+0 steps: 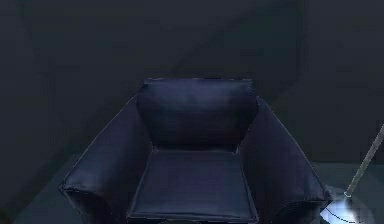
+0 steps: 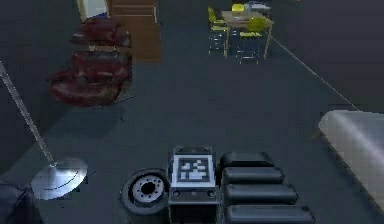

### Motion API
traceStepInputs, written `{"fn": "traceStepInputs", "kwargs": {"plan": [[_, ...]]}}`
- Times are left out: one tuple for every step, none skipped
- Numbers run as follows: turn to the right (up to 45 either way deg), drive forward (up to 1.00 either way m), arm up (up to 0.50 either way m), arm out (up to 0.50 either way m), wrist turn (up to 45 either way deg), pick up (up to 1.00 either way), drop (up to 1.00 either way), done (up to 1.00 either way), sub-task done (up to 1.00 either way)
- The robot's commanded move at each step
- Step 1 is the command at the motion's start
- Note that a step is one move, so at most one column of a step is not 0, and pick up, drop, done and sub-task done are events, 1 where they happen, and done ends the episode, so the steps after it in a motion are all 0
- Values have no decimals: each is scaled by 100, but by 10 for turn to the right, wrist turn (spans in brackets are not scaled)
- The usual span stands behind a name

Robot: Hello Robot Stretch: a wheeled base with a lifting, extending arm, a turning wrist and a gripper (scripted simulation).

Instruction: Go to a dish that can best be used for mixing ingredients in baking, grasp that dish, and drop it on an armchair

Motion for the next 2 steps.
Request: {"fn": "traceStepInputs", "kwargs": {"plan": [[0,35,0,0,0,0,0,0,0],[-450,0,0,0,0,0,0,0,0]]}}
